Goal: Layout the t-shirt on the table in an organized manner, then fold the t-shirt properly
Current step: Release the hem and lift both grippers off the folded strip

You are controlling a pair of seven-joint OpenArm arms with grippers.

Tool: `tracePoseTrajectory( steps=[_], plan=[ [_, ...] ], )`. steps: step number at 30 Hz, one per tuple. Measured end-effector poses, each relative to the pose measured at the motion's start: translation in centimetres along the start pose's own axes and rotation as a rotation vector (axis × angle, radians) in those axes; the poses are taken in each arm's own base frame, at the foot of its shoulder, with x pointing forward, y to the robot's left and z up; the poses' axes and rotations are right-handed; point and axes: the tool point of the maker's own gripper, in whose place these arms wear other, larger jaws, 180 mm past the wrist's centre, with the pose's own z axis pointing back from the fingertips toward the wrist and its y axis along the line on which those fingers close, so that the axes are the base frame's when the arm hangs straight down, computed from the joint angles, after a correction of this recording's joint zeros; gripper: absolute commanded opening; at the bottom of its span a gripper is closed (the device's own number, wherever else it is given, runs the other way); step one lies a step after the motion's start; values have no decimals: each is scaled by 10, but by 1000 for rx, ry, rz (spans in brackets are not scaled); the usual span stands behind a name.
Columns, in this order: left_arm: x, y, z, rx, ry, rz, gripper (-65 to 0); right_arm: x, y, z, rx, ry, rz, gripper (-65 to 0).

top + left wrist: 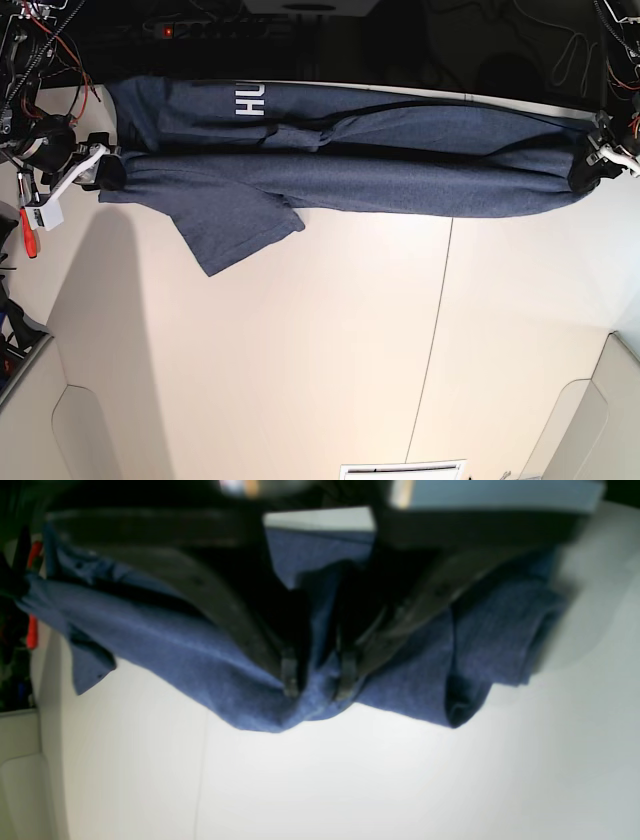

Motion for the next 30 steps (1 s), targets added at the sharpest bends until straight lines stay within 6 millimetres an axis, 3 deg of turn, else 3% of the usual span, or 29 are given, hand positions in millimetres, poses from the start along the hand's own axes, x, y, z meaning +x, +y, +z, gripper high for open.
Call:
tracePoseTrajectory(
  steps=[5,10,18,26,30],
  plan=[
    [3,-2,0,-13,-17,11,-525,11,-7,9,-26,-35,11,-434],
    [3,-2,0,-11,-15,9,-383,23,-12,19,-51,-82,18,-434],
    [-1,2,0,11,8,-9,-383,42,-8,27,-56,-157,48,-434],
    [-10,11,2,59,67,-50,-383,47,-8,27,-56,-169,51,-434],
    [-3,16,6,73,69,-71,-383,52,-8,28,-56,-181,54,-434]
  ],
)
